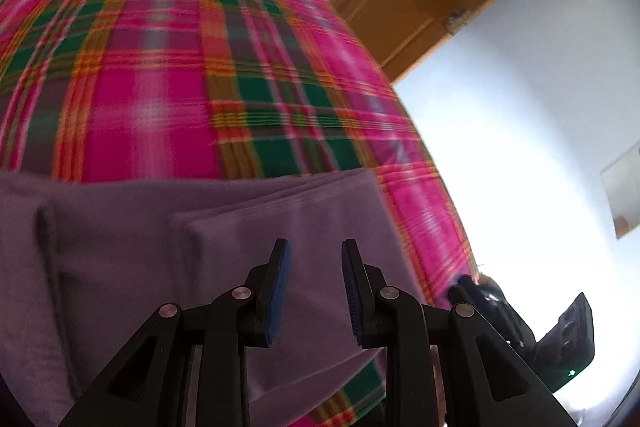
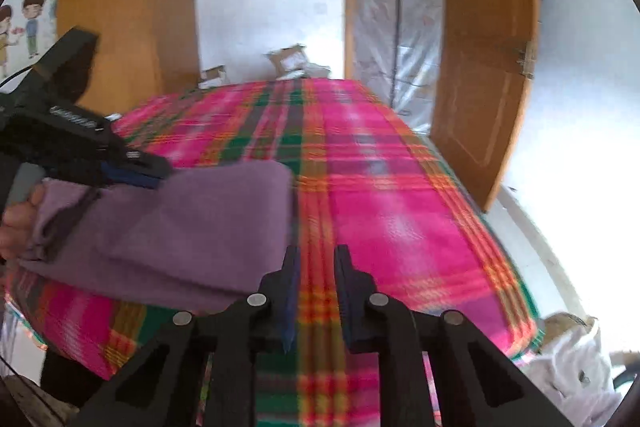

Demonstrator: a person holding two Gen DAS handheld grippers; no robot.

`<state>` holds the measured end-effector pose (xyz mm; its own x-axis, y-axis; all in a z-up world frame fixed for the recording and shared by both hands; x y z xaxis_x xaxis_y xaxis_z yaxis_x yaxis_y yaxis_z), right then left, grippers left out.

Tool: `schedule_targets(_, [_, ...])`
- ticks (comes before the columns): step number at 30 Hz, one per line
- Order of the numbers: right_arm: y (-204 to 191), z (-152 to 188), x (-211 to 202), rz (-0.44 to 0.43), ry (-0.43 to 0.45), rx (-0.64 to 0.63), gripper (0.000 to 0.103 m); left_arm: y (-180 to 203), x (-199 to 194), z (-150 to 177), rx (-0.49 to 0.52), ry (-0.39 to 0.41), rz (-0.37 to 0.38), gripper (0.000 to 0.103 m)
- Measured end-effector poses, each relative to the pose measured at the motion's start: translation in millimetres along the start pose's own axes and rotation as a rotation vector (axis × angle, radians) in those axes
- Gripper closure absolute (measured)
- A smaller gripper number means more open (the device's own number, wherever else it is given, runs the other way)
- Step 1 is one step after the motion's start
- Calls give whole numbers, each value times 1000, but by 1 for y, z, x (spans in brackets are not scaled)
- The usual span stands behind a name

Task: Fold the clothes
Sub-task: 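Open both grippers and pull them back from the folded bundle, then grasp the folded mauve edge with the right gripper while the left gripper hovers nearby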

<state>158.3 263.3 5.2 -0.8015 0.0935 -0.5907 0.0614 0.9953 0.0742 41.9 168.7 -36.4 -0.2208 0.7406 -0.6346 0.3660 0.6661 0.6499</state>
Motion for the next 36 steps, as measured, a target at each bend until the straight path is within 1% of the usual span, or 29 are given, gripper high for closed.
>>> schedule_targets(2, [-17,-5,9,-58,-7,-15,87,8,13,-3,2,-27,32,76])
schedule_targets(4, [-26,-4,22,-69,-29,-19,88,11,27,-4,-13,-53,47,76])
schedule_targets(5, [-28,-1,27,-71,-46,-20,90,13,33,-5,-19,-59,61,76])
schedule_targets(7, [-30,6,34,-77,-68,-16,91,17,41,-4,-14,-74,86,76])
schedule_targets(10, [-30,9,34,-92,-63,-10,91,6,53,-1,-47,-105,70,76])
schedule_targets(11, [-30,9,35,-98,-66,-9,91,3,54,-1,-72,-103,88,76])
schedule_targets(14, [-30,5,36,-119,-80,-7,91,-1,50,-3,-96,-91,98,76])
schedule_targets(16, [-29,-6,38,-149,-75,16,91,0,47,-4,-87,-81,79,76])
schedule_targets(19, [-26,-22,50,-177,-80,56,92,-1,45,-3,-93,-74,77,76])
schedule_targets(21, [-27,-25,64,-185,-107,72,95,-3,43,-1,-89,-70,71,76])
schedule_targets(24, [-27,-19,76,-180,-155,58,96,-6,39,1,-88,-69,65,76])
schedule_targets(27, [-29,-23,78,-179,-164,36,96,-11,32,1,-86,-50,45,76])
schedule_targets(29, [-30,-32,82,-179,-158,32,96,-14,28,1,-83,-41,34,76])
schedule_targets(31, [-32,-41,86,-180,-153,30,96,-17,27,3,-93,-46,44,76])
schedule_targets(33, [-36,-49,96,-200,-159,34,96,-21,26,5,-101,-47,51,76])
schedule_targets(36, [-37,-46,113,-197,-213,35,96,-25,22,8,-116,-42,62,76])
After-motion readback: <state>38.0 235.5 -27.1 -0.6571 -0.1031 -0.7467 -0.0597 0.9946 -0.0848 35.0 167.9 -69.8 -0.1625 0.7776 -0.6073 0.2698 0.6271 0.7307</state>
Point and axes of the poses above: each gripper's, at about its wrist camera, not at the fingertips, and x roughly the way its jaws point, y to its right, z to its underside, the point moved 9 cm from there along x, roughly the way its jaws point, and after that the axes turned 8 degrees about z, right-handed, at the moved point
